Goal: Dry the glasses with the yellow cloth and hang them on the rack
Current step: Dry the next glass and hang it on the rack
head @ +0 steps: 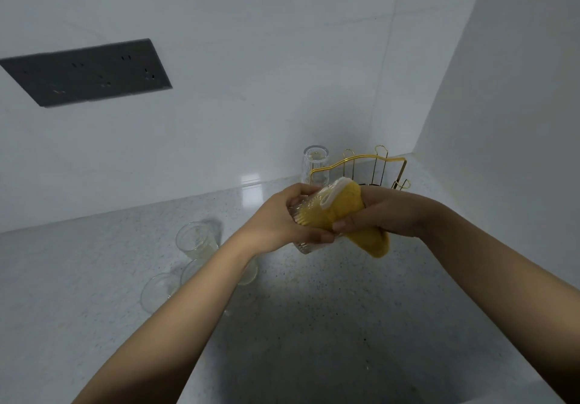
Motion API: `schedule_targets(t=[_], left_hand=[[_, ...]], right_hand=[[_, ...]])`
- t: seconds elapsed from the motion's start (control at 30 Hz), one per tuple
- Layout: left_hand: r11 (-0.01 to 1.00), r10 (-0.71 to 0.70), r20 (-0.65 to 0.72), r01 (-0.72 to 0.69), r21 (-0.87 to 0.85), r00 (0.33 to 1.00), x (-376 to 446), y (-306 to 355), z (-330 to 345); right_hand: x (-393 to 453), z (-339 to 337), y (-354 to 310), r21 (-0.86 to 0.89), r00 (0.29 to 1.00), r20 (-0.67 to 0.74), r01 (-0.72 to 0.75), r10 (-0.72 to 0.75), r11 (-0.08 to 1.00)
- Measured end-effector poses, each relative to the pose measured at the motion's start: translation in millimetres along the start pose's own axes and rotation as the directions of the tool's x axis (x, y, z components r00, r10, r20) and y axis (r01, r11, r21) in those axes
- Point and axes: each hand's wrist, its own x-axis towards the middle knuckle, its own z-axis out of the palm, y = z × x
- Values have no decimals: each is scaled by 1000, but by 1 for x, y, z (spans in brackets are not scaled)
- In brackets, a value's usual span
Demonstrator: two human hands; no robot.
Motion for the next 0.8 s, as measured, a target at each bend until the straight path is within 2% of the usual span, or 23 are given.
schedule_targets(t=[0.07, 0.17, 0.3, 0.4, 0.5, 0.6, 0.7, 0.77, 0.8], left_hand=[[999, 8, -71, -10, -35, 997, -3, -4, 4], [976, 22, -117, -47, -212, 993, -11, -13, 13], [967, 3, -181, -50, -251, 983, -12, -19, 28], [953, -42, -177, -14, -301, 983, -8, -23, 29], [888, -53, -68, 16, -459, 996, -6, -21, 24], [817, -106, 111, 150, -557, 988, -4, -13, 15], [750, -143, 289, 294, -592, 947, -4, -11, 12], [657, -219, 389, 430, -619, 895, -8, -11, 15], [618, -245, 427, 480, -623, 870, -10, -10, 16]], right_hand=[[-1, -1, 0, 33, 998, -50, 34, -32, 999], [1, 0, 4, 58, 995, -96, 21, -16, 998], [9, 9, 4, 1, 982, -186, 43, -42, 999], [9, 8, 0, 3, 991, -135, -2, 2, 1000], [4, 4, -1, -40, 996, 0, -85, 85, 996], [-1, 5, -1, -105, 984, 96, -139, 149, 985], [-6, 10, -3, -274, 971, 123, -164, 204, 948], [-8, 12, -6, -455, 966, 116, -155, 231, 877], [-9, 13, -7, -491, 965, 122, -144, 232, 859]])
